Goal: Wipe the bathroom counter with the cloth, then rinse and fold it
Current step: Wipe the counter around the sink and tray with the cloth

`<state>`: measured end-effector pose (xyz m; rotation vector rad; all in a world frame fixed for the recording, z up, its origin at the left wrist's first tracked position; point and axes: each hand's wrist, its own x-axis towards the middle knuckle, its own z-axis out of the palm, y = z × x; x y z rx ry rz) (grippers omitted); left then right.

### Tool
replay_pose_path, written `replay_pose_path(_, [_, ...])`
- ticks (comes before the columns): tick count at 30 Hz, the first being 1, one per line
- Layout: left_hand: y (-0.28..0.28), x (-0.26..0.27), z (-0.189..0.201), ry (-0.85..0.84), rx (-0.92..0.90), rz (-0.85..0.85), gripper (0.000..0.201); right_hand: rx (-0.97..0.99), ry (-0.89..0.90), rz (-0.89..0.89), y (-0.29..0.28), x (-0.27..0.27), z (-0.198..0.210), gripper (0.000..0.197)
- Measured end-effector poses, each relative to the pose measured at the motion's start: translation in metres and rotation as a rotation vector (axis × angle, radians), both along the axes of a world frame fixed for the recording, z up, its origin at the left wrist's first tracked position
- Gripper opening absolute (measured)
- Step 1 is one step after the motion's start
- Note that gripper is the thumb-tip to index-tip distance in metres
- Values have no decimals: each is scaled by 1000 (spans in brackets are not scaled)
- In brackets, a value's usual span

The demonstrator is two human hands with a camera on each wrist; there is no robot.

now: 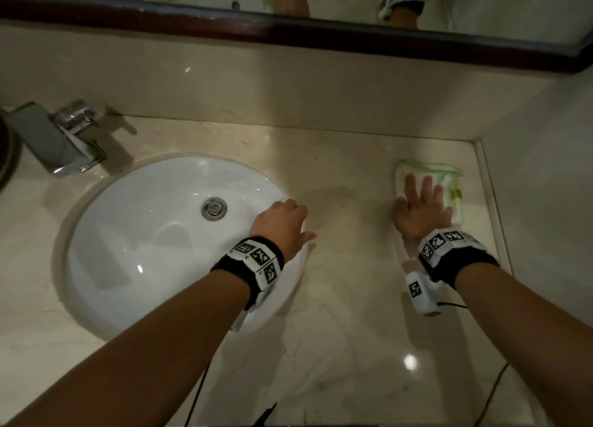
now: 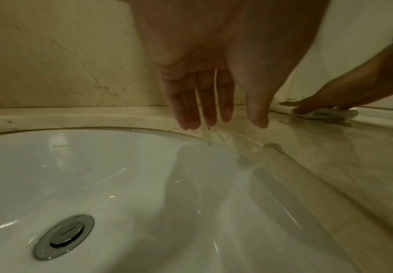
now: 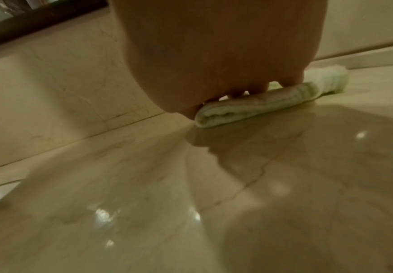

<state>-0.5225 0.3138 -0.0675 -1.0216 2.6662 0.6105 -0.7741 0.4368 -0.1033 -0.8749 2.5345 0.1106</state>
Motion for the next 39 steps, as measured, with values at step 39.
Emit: replay_pose_path(39, [15, -27, -15, -322, 192, 40, 114, 16, -61, 254, -13, -60, 2, 56])
